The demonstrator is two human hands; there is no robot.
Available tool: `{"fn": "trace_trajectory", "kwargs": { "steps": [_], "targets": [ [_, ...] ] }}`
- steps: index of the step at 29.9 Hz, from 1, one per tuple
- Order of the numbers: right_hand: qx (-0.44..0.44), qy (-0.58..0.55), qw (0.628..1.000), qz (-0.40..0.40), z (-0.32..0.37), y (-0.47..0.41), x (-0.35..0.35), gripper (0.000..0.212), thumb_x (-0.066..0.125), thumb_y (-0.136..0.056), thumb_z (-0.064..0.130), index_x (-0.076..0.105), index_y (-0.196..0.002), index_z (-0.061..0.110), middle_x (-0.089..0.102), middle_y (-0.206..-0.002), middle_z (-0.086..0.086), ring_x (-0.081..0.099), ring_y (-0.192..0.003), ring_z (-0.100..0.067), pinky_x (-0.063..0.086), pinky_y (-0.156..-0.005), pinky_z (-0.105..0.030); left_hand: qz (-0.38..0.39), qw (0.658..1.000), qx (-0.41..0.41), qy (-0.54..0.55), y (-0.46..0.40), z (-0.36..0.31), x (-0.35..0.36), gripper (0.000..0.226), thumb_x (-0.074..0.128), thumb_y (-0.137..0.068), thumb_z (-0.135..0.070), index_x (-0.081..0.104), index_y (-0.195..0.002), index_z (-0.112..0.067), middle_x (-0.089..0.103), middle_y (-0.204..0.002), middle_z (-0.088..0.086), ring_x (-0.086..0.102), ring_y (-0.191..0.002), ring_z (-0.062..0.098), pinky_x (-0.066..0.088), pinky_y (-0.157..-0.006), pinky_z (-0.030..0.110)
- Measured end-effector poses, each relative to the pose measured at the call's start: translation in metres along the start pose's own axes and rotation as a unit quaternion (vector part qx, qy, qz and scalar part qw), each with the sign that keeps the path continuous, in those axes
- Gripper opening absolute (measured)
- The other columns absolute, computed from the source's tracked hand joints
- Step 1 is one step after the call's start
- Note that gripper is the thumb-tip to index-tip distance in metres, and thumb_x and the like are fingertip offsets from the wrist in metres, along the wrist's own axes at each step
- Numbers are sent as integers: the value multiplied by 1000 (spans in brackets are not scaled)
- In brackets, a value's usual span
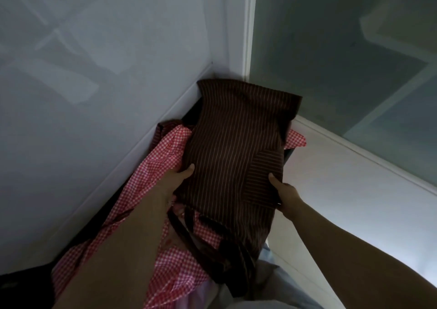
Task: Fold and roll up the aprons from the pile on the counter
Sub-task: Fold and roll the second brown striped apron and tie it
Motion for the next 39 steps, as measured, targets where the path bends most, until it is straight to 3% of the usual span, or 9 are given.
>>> {"fn": "trace_trajectory", "kwargs": {
  "steps": [2, 8, 12, 16, 20, 25, 29, 32, 39],
  "targets": [
    [-13, -11, 1000, 15, -6, 4, 0, 54, 74, -81, 32, 57, -123, 5, 65, -113, -11, 62, -104, -29, 49, -97, -43, 70, 992, -11, 102, 3, -3, -5, 114, 88, -51, -56, 37, -146, -19, 43, -147, 2, 46, -128, 24, 35, -110, 44],
    [-140, 28, 985, -96, -4, 18, 4, 27, 62, -92, 18, 60, -116, 4, 65, -111, -13, 62, -96, -27, 52, -87, -39, 117, 982, -39, 142, 7, -14, 2, 103, 84, -61, -54, 36, -147, -23, 43, -144, 2, 45, -128, 26, 33, -111, 48],
    [-226, 187, 945, -146, 1, 32, 7, 25, 53, -96, 21, 56, -117, 7, 64, -105, -10, 60, -95, -28, 49, -80, -37, 160, 969, -85, 167, 19, -24, 12, 107, 92, -51, -43, 42, -142, -17, 50, -138, 11, 51, -122, 32, 39, -104, 55],
    [-315, 241, 907, -145, 12, 48, 12, 20, 43, -99, 21, 56, -112, 13, 62, -97, -3, 56, -91, -22, 41, -75, -31, 216, 964, -39, 153, 34, -52, 19, 85, 85, -61, -35, 51, -135, -12, 58, -132, 11, 57, -118, 29, 45, -99, 45],
    [-316, 162, 925, -133, 27, 61, 20, 22, 43, -101, 22, 58, -110, 9, 62, -97, -4, 59, -95, -24, 40, -75, -28, 210, 955, -21, 208, 47, -69, 30, 63, 72, -76, -43, 58, -130, -13, 61, -129, 10, 57, -118, 27, 46, -95, 42],
    [-53, -144, 986, 64, 37, 79, 30, 34, 64, -90, 27, 61, -111, 0, 68, -106, -17, 65, -98, -31, 53, -85, -41, 148, 963, -22, 224, 49, -52, 33, 99, 79, -55, -63, 49, -138, -19, 52, -139, 12, 53, -122, 31, 37, -107, 53],
    [-113, -110, 979, 129, 64, 108, 31, 31, 55, -96, 20, 58, -121, 1, 68, -108, -13, 66, -96, -24, 55, -83, -33, 148, 962, -54, 223, 61, -53, 32, 76, 86, -60, -34, 59, -126, -8, 62, -125, 15, 60, -110, 30, 48, -93, 44],
    [-175, -92, 966, 169, 97, 137, 33, 34, 49, -98, 20, 54, -127, 4, 67, -112, -12, 69, -92, -20, 58, -77, -29, 130, 945, -18, 299, 65, -67, 27, 26, 57, -91, -25, 72, -103, -7, 67, -114, 12, 68, -91, 25, 48, -77, 35],
    [-246, -138, 935, 213, 163, 209, 49, 34, 51, -96, 26, 58, -121, 4, 70, -99, -12, 70, -84, -22, 59, -71, -33, 227, 889, -29, 396, 93, -83, 47, 70, 35, -87, -70, 56, -132, -21, 63, -126, 14, 64, -107, 36, 55, -80, 51]
  ]
}}
Point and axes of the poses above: each hand's wrist, its own y-axis away from the middle knuckle, its own x-axis out of the palm, z = x × y, the point moved 2 cm from there along -y, towards the middle knuckle
